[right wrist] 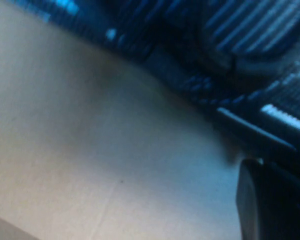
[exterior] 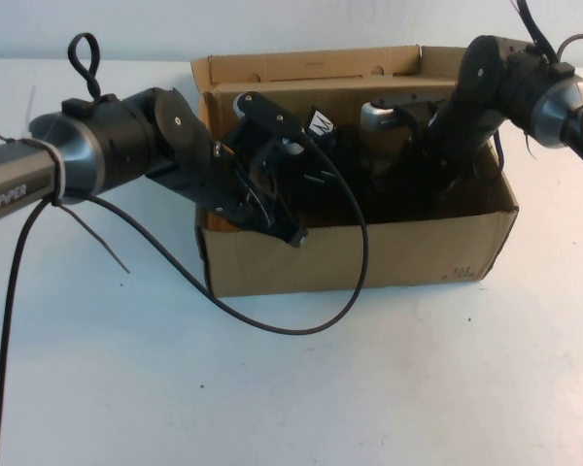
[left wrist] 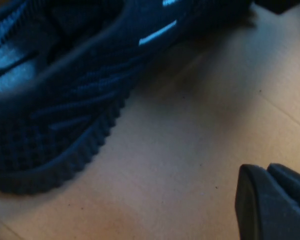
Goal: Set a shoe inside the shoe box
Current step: Place the shoe in the shoe box
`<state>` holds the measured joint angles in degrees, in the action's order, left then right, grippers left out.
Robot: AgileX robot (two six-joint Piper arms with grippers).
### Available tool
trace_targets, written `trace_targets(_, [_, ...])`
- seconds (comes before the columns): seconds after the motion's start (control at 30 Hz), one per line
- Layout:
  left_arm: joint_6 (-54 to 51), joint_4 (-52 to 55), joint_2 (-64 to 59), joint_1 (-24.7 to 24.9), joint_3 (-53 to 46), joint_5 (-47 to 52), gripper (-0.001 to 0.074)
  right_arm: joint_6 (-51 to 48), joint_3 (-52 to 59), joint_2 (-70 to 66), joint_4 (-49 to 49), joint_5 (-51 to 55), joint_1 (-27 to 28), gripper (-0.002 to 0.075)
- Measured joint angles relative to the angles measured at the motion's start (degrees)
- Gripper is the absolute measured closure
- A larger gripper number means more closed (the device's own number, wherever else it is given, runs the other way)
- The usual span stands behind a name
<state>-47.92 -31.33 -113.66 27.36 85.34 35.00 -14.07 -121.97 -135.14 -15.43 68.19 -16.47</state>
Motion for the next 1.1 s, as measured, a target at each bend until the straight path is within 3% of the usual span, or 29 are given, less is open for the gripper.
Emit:
trace_targets(0.87, [-0.81, 0.15, 0.00, -0.07, 0.29, 4.77, 0.0736, 0.31, -1.10, 6.36, -0.16, 2.32, 0.48, 0.0742])
trace_targets(1.1, [-0.01, 2.84, 0.00, -0.07, 0.41, 6.35, 0.0736, -0.61, 0.02, 6.36, -5.27, 2.47, 0.59, 0.0743])
